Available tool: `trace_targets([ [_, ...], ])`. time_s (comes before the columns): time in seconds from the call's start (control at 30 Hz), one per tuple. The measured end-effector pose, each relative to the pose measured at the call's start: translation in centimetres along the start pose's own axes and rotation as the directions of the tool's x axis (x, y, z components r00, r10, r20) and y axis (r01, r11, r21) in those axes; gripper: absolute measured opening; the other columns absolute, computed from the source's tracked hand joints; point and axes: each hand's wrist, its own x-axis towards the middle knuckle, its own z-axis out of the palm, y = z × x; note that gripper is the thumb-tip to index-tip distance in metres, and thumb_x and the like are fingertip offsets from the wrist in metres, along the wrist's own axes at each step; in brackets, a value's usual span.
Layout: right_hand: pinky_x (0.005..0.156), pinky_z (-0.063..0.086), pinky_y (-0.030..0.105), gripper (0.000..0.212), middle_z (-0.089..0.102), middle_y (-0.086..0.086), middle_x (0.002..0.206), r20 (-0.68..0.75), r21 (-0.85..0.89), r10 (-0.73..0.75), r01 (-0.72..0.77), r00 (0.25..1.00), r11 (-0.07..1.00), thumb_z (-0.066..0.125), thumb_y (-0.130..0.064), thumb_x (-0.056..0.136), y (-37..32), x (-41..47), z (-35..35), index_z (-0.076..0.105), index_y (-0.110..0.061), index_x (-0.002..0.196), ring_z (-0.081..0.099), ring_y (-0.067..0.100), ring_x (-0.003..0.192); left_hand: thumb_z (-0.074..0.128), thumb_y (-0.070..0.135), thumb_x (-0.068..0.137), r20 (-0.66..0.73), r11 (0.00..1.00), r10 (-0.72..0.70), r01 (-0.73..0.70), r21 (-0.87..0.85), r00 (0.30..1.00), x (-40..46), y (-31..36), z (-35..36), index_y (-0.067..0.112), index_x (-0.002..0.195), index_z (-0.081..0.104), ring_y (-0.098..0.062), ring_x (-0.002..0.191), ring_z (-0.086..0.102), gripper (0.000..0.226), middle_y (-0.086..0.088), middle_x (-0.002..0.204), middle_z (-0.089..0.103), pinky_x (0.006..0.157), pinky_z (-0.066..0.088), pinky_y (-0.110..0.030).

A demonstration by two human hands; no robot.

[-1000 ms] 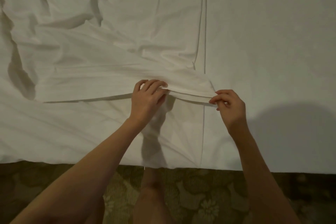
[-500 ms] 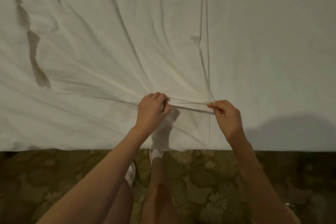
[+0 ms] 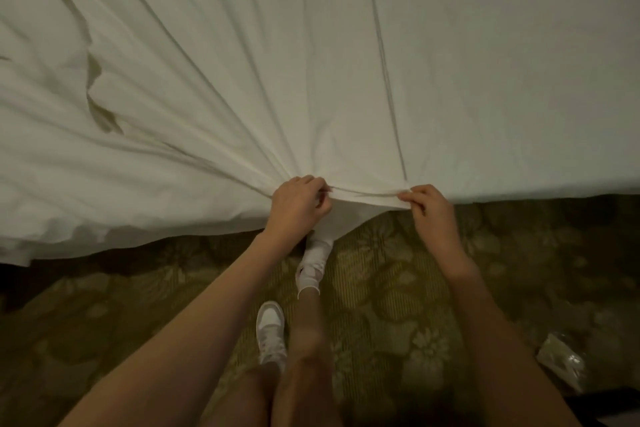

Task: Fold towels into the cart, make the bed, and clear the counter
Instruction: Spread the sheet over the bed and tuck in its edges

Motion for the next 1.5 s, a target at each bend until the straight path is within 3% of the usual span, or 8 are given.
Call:
trace_targets([
  [0.17, 0.088, 0.032, 0.011, 0.026, 0.063, 0.021, 0.106, -0.032, -0.031, 0.084, -0.085, 0.996, 0.996, 0.051, 0.014, 0.086, 2.1, -4.1, 0.1, 0.070, 0.006, 0.101, 0.061, 0.035, 0.097, 0.050, 0.027, 0.093, 0.095, 1.000, 0.007, -0.005, -0.013, 0.995, -3.5, 2.1, 1.6, 0.015, 0.107, 0.064, -0.019, 0.090, 0.059, 0.023, 0.000, 0.099, 0.066, 0.072, 0.041, -0.029],
  [0.37, 0.089, 0.035, 0.012, 0.026, 0.059, 0.010, 0.115, 0.177, 0.024, 0.165, -0.172, 0.970, 0.985, 0.049, 0.004, 0.092, 1.9, -7.1, 3.3, 0.069, -0.001, 0.108, 0.054, 0.017, 0.102, 0.058, 0.020, 0.086, 0.207, 0.996, 0.000, -0.019, 0.092, 0.978, -7.7, -0.6, 2.6, 0.011, 0.098, 0.060, -0.026, 0.084, 0.057, 0.015, -0.005, 0.095, 0.062, 0.067, 0.038, -0.032],
  [0.47, 0.085, 0.042, 0.019, 0.023, 0.059, 0.004, 0.109, 0.116, 0.091, 0.195, -0.206, 0.974, 0.974, 0.052, 0.002, 0.092, 2.0, -6.9, 3.7, 0.071, -0.004, 0.103, 0.057, 0.018, 0.099, 0.056, 0.013, 0.085, 0.202, 0.996, -0.027, 0.009, 0.085, 0.979, -7.7, -0.6, 3.4, 0.017, 0.109, 0.055, -0.025, 0.089, 0.057, 0.025, -0.002, 0.104, 0.059, 0.068, 0.040, -0.032],
  [0.7, 0.078, 0.044, 0.015, 0.015, 0.062, 0.001, 0.103, 0.074, 0.258, 0.167, -0.181, 0.983, 0.949, 0.058, -0.003, 0.090, 1.1, -7.9, 1.9, 0.070, -0.010, 0.097, 0.059, 0.012, 0.093, 0.067, 0.029, 0.083, 0.206, 0.998, 0.039, -0.030, -0.046, 0.978, -6.6, 5.7, 5.8, 0.025, 0.133, 0.047, -0.021, 0.121, 0.047, 0.054, 0.001, 0.131, 0.052, 0.097, 0.036, -0.039],
  [0.93, 0.070, 0.053, 0.031, 0.029, 0.063, -0.014, 0.082, 0.086, 0.437, 0.207, -0.224, 0.974, 0.871, 0.065, -0.011, 0.087, 0.5, -6.6, 0.1, 0.050, -0.035, 0.080, 0.062, 0.007, 0.078, 0.076, 0.026, 0.071, 0.011, 0.992, 0.123, -0.123, -0.022, 0.992, -5.4, 8.8, 7.6, 0.016, 0.099, 0.061, -0.024, 0.082, 0.060, 0.033, 0.001, 0.091, 0.063, 0.071, 0.044, -0.034],
  [1.13, 0.071, 0.053, 0.026, 0.006, 0.067, -0.005, 0.086, 0.163, 0.405, 0.188, -0.239, 0.969, 0.882, 0.066, -0.015, 0.087, 2.4, -6.3, -0.6, 0.064, -0.019, 0.090, 0.063, 0.006, 0.080, 0.075, 0.014, 0.075, 0.020, 0.990, 0.129, -0.127, -0.053, 0.992, -4.9, 8.9, 8.0, 0.014, 0.085, 0.064, -0.024, 0.073, 0.058, 0.015, -0.003, 0.084, 0.062, 0.059, 0.037, -0.029],
  [1.3, 0.061, 0.048, 0.008, 0.012, 0.063, -0.002, 0.097, 0.180, 0.384, 0.196, -0.253, 0.964, 0.888, 0.060, -0.011, 0.090, 4.4, -5.9, -0.3, 0.064, -0.015, 0.101, 0.058, -0.002, 0.084, 0.051, 0.019, 0.096, 0.127, 0.979, -0.097, 0.117, -0.168, 0.987, -5.0, 7.8, 8.1, 0.009, 0.101, 0.054, -0.026, 0.079, 0.056, 0.012, -0.004, 0.088, 0.060, 0.061, 0.042, -0.036],
  [1.5, 0.083, 0.050, 0.029, 0.031, 0.060, -0.010, 0.100, 0.220, 0.390, 0.271, -0.339, 0.937, 0.856, 0.062, -0.017, 0.090, 6.6, -3.1, 2.9, 0.058, -0.016, 0.121, 0.060, 0.011, 0.096, 0.044, 0.024, 0.100, 0.137, 0.932, -0.239, 0.266, -0.246, 0.961, -4.7, 7.1, 9.1, 0.007, 0.109, 0.049, -0.024, 0.078, 0.057, 0.020, -0.001, 0.087, 0.056, 0.065, 0.044, -0.037],
])
